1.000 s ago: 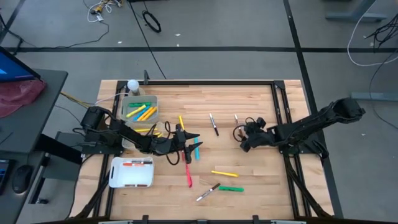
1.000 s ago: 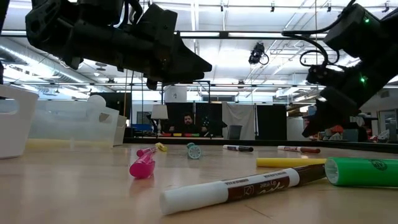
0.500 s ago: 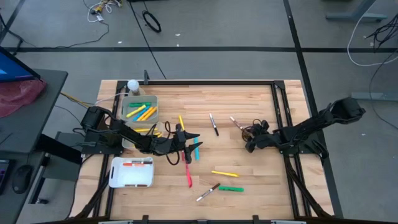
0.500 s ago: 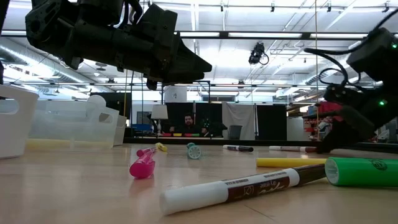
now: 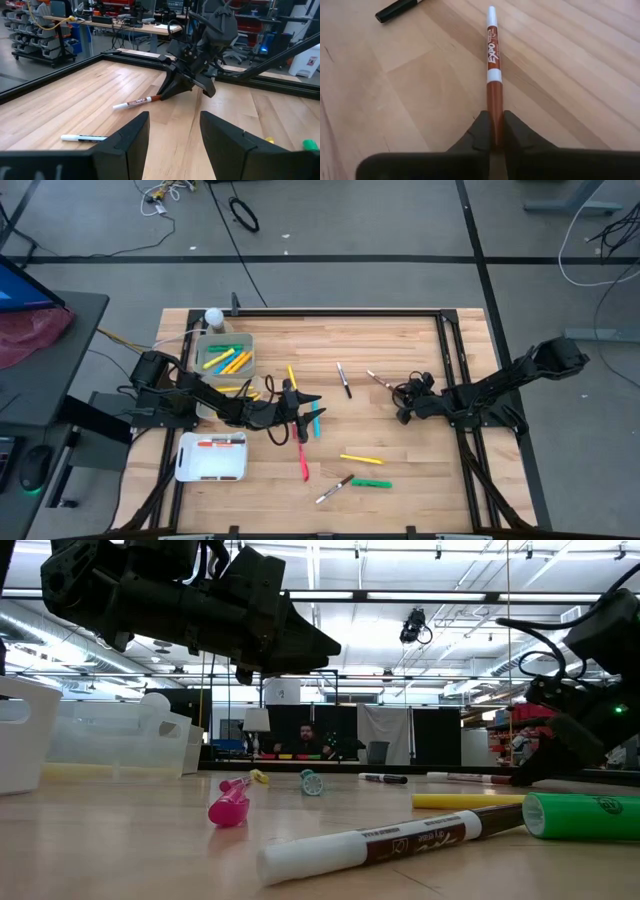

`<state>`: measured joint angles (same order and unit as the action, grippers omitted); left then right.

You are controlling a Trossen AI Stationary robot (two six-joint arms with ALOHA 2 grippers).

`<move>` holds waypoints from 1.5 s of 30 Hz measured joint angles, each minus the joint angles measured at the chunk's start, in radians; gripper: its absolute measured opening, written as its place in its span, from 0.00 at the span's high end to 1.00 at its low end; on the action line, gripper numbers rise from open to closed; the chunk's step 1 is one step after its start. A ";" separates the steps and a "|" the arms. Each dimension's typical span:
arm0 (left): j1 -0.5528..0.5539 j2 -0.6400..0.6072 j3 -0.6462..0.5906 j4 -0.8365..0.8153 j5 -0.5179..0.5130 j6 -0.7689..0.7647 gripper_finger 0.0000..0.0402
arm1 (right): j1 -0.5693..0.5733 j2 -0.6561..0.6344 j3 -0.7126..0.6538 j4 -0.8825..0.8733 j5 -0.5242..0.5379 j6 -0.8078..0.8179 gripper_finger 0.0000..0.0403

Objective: Pick & Place Markers
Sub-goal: Put the brown marker into the white bin

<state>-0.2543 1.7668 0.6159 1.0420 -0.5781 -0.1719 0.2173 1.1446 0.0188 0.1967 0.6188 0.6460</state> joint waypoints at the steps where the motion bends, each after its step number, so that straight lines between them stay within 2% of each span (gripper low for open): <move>1: 0.000 0.000 0.000 0.000 0.000 0.000 0.55 | 0.000 0.000 -0.001 0.006 0.001 0.000 0.96; 5: -0.005 0.000 0.000 -0.005 0.000 0.055 0.55 | 0.003 0.004 -0.006 0.075 0.009 -0.035 0.96; 8: -0.029 -0.026 0.005 -0.016 -0.005 0.162 0.55 | 0.019 0.003 -0.006 0.217 0.016 -0.081 0.96; 12: -0.074 -0.092 0.063 -0.099 -0.081 0.307 0.55 | 0.053 0.004 0.004 0.403 -0.003 -0.201 0.95; 14: -0.091 -0.121 0.117 -0.215 -0.129 0.371 0.55 | 0.068 0.003 0.043 0.455 -0.039 -0.275 0.95; 17: -0.091 -0.145 0.247 -0.490 -0.129 0.389 0.54 | 0.082 0.003 0.129 0.393 -0.086 -0.344 0.95; 21: -0.058 -0.125 0.480 -0.929 -0.007 0.318 0.47 | 0.084 0.004 0.275 0.176 -0.116 -0.380 0.95; 24: -0.029 -0.080 0.600 -1.113 0.085 0.297 0.39 | 0.084 0.021 0.357 0.053 -0.117 -0.418 0.95; 29: 0.019 -0.003 0.643 -1.118 0.104 0.338 0.31 | 0.085 0.050 0.400 0.049 -0.168 -0.493 0.95; 34: 0.056 0.048 0.643 -1.117 0.145 0.340 0.32 | 0.086 0.063 0.406 0.071 -0.213 -0.497 0.95; 39: 0.076 0.097 0.642 -1.117 0.160 0.340 0.40 | 0.091 0.072 0.406 0.112 -0.228 -0.514 0.95; 45: 0.079 0.107 0.642 -1.098 0.180 0.336 0.57 | 0.091 0.076 0.406 0.111 -0.229 -0.516 0.95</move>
<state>-0.1757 1.8740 1.2583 -0.0561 -0.3984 0.1638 0.3078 1.2205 0.4244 0.3074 0.3899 0.1304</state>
